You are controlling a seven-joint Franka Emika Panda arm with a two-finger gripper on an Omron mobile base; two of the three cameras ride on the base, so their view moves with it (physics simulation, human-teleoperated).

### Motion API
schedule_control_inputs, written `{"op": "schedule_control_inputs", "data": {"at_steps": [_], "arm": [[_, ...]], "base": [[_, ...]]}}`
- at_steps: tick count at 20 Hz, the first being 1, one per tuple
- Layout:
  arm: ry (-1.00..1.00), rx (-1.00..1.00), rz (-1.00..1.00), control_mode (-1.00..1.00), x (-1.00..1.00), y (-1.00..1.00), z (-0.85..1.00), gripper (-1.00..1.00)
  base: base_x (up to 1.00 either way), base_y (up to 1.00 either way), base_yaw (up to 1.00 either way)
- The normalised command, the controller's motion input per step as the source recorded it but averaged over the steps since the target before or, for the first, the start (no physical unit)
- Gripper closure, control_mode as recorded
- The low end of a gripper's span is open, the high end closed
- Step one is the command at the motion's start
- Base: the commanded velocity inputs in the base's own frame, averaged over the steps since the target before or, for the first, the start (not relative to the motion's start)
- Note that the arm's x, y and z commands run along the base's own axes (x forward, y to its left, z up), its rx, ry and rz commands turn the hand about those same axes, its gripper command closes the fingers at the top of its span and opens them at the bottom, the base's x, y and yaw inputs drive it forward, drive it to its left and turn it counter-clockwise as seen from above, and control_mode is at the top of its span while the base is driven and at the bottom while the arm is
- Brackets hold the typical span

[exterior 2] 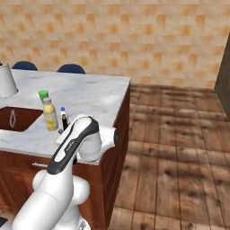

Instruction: Place the drinks on the dining counter in a tight cluster.

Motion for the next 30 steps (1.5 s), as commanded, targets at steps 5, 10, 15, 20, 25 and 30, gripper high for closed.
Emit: {"op": "schedule_control_inputs", "data": {"at_steps": [5,10,15,20,25,30], "arm": [[0.0,0.0,0.0,1.0,0.0,0.0,0.0,1.0],[0.0,0.0,0.0,1.0,0.0,0.0,0.0,1.0],[0.0,0.0,0.0,1.0,0.0,0.0,0.0,1.0],[0.0,0.0,0.0,1.0,0.0,0.0,0.0,1.0],[0.0,0.0,0.0,1.0,0.0,0.0,0.0,1.0],[0.0,0.0,0.0,1.0,0.0,0.0,0.0,1.0]], "base": [[0.65,-0.06,0.13],[0.58,-0.02,0.1],[0.51,0.0,0.02],[0.16,0.0,0.0],[0.0,0.0,0.0],[0.06,0.0,0.0]]}}
